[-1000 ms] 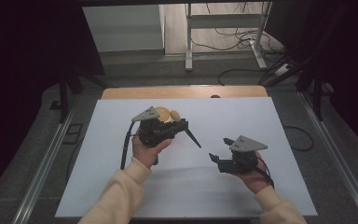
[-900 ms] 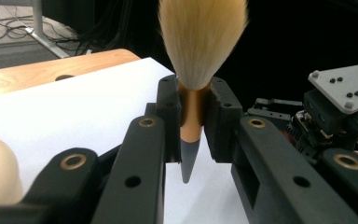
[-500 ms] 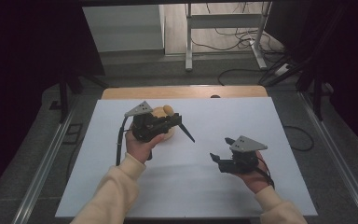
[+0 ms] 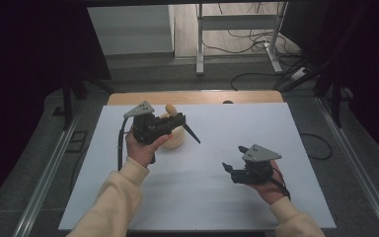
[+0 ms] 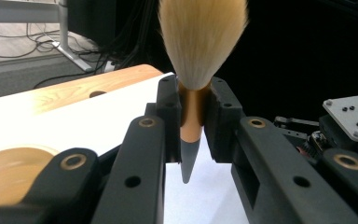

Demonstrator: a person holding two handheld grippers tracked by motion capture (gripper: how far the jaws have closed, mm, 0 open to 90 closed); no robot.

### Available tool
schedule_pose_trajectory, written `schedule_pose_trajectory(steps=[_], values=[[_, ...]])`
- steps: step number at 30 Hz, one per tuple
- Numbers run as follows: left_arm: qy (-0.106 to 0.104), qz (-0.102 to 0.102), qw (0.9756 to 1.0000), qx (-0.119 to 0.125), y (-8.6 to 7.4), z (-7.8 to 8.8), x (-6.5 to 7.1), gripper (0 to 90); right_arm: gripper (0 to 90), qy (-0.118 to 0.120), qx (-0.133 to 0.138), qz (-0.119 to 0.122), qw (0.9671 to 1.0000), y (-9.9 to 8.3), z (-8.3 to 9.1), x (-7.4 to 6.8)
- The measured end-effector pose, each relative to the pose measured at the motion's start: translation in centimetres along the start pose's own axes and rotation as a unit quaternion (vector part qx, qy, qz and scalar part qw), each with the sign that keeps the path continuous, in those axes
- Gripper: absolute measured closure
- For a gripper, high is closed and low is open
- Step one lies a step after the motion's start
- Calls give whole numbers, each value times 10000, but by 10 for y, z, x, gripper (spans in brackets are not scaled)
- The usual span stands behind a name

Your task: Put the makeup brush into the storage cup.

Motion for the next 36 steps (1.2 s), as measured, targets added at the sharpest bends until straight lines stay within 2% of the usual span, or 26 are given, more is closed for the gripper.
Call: schedule_pose_trajectory(steps=[13, 36], values=[[169, 5, 9998, 113, 12, 10, -11, 785, 221, -16, -50, 19, 10000, -1, -1, 0], [447, 5, 9989, 112, 24, 21, -30, 785, 218, -43, -86, 32, 9999, -3, -2, 1]])
Point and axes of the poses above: each handheld gripper's, and its own axes: z roughly backward along the jaws, y roughly out of its top, x roughly to its right, the point moved 8 cm from there along -z, roughly forward along the jaws, and after that the axes turned 1 degree about y, right-handed, at the moved point
